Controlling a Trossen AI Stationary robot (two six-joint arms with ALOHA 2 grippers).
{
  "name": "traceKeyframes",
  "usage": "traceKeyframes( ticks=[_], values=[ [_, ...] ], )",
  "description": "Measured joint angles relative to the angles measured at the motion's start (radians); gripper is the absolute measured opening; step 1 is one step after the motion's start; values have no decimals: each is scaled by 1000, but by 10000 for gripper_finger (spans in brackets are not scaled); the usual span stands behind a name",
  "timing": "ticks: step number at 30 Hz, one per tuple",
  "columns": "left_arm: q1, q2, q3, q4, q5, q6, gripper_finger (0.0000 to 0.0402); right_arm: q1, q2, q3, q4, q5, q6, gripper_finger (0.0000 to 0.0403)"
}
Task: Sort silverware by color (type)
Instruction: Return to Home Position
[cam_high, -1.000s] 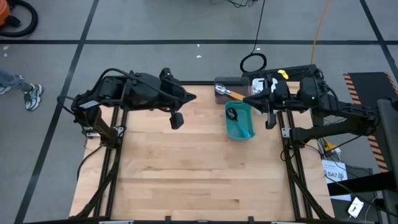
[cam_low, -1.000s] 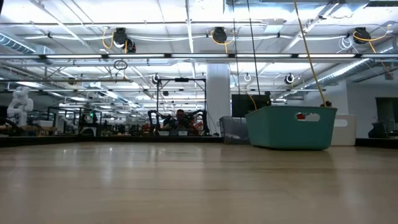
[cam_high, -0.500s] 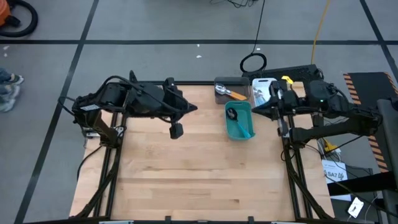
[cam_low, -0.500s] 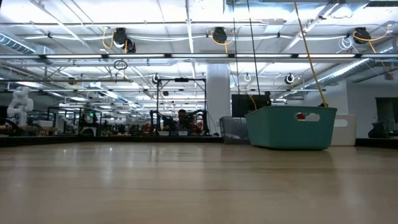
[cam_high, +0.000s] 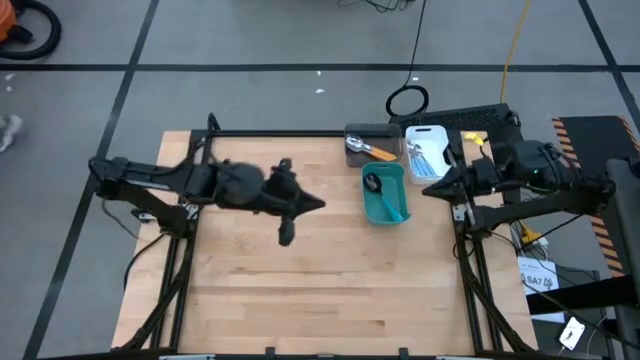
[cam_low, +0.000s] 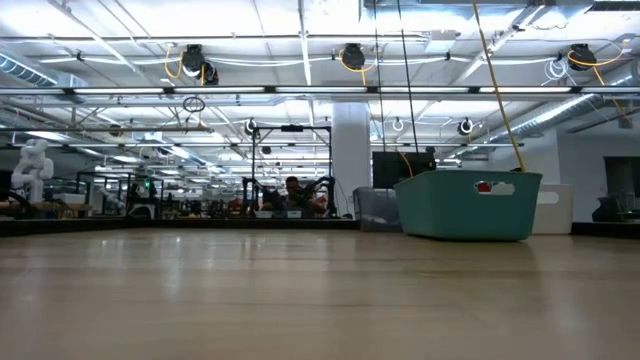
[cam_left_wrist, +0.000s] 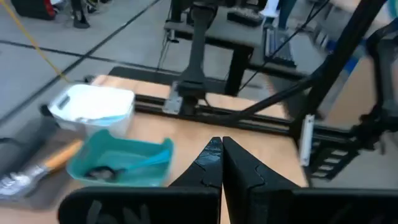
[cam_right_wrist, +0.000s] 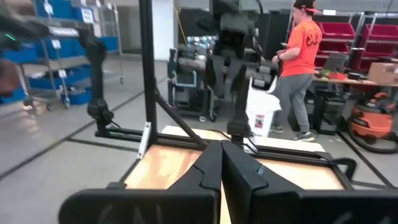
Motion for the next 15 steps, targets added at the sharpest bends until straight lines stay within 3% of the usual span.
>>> traceKeyframes(
  ticks=[4, 8, 15],
  values=[
    [-5, -182, -296, 177, -19, -73, 1, 27, -67, -135, 114, 0, 29, 0],
    [-4, -343, -444, 174, -49, -76, 1, 37, -122, -271, 202, 6, 30, 0],
    [-4, -543, -519, -133, -149, -92, 1, 37, -181, -522, 446, 36, 17, 0]
  ],
)
